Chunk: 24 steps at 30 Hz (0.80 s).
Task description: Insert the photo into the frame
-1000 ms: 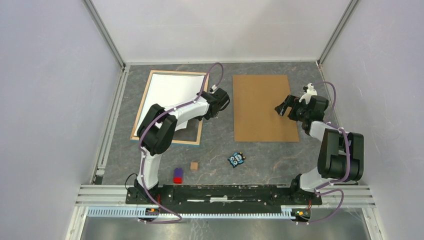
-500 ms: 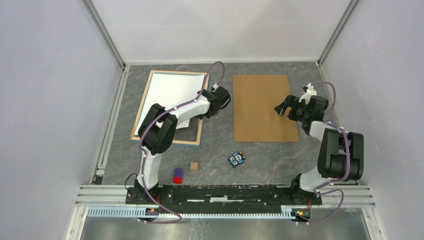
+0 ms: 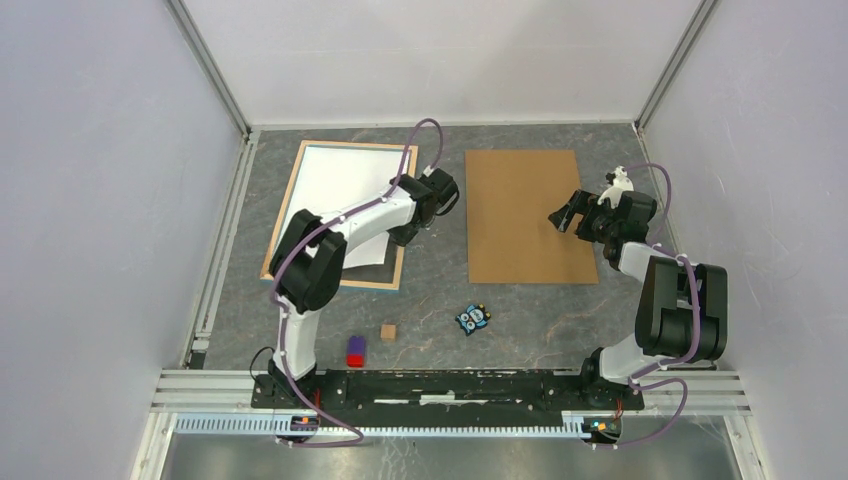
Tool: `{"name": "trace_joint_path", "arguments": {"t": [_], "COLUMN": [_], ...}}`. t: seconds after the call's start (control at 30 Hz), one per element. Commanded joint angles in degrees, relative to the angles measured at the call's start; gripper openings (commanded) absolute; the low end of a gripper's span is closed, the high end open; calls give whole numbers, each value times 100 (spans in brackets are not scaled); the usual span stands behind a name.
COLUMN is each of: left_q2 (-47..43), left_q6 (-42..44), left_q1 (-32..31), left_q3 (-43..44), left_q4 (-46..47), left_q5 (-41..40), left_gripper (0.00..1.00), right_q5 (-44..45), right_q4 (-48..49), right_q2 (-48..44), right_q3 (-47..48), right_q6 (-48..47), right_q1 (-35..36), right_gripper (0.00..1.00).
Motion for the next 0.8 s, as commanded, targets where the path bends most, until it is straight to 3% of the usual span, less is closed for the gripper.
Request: {"name": "trace_joint_path", "arguments": {"t": [0.0,0.33,0.57,0.77], "left_q2": [-813,-1703,-1986,-1952], "left_q6": [-550,-1523,-2512,-2871], "left_q1": [40,603,1300,1384], "left_q3": [67,-173,-1348,-2010], "left_q4": [-204,128,1692,2184], "left_q5": [716,2871,4989,5244], "left_gripper": [75,87,100,99], "right_q5": [-135,-150,-147,-148], "right_q4": [329,352,351,366], "right_q2": [63,54,62,70], "right_q3": [-32,-58,-54,-58], "right_q6": [66,85,94,99], "right_q1": [3,3,5,3], "right_gripper": [98,98,98,98]}}
